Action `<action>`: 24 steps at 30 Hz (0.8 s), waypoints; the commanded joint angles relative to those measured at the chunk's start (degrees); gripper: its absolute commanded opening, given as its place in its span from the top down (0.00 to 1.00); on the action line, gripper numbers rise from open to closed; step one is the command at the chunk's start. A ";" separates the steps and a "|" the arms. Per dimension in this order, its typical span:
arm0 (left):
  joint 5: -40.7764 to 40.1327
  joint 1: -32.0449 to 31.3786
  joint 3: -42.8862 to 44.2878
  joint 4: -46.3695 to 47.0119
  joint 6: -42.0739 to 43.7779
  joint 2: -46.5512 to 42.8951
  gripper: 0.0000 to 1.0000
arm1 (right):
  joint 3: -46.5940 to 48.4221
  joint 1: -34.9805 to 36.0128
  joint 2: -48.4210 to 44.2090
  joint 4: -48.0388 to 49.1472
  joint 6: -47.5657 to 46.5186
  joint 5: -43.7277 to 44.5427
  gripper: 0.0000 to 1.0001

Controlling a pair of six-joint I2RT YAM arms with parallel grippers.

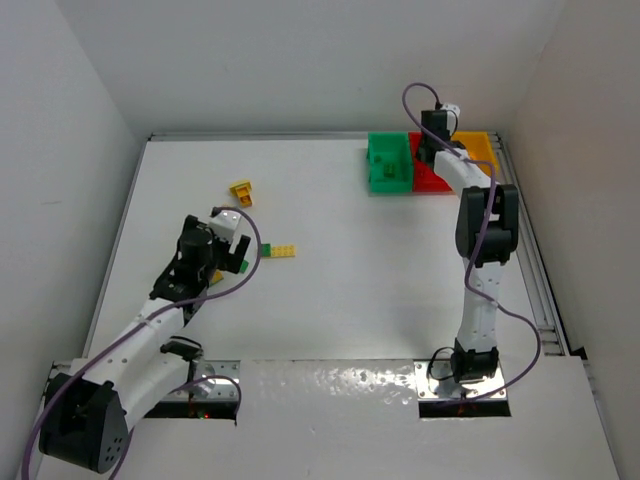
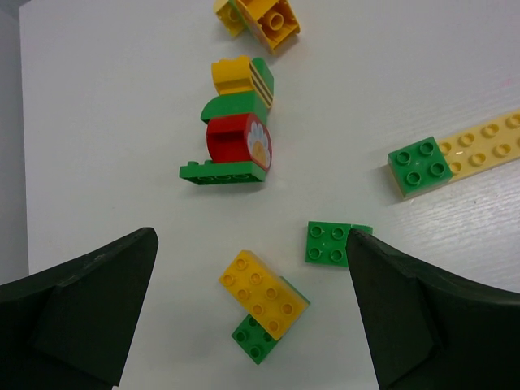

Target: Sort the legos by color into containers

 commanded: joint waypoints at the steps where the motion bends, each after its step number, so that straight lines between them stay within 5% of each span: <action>1: -0.45 -0.60 3.21 -2.47 1.25 0.56 0.00 | 3.06 -0.28 -0.39 6.25 -3.72 1.35 0.90; 5: 4.02 -0.60 4.44 -6.06 4.67 2.66 0.00 | 3.94 -0.36 -0.47 6.43 -6.27 -1.21 0.67; 6: 5.51 -0.60 5.49 -8.08 4.60 3.45 0.00 | 3.59 -0.36 -0.74 6.78 -6.70 -0.86 0.52; 10: 7.37 -0.60 9.44 -12.75 3.63 9.85 0.03 | 2.45 -0.36 -2.40 7.83 -9.77 -1.38 0.39; 14: 11.14 -0.60 12.96 -14.42 7.92 13.82 0.08 | 0.69 -0.45 -5.13 9.59 -11.97 -2.87 0.35; 18: 23.61 -0.68 14.02 -13.37 17.67 16.28 0.10 | -2.03 -0.27 -10.47 10.12 -15.14 -7.70 0.34; 24: 34.88 -1.30 23.23 -19.07 27.97 32.69 0.35 | -19.94 0.78 -25.31 16.09 -20.06 -22.99 0.35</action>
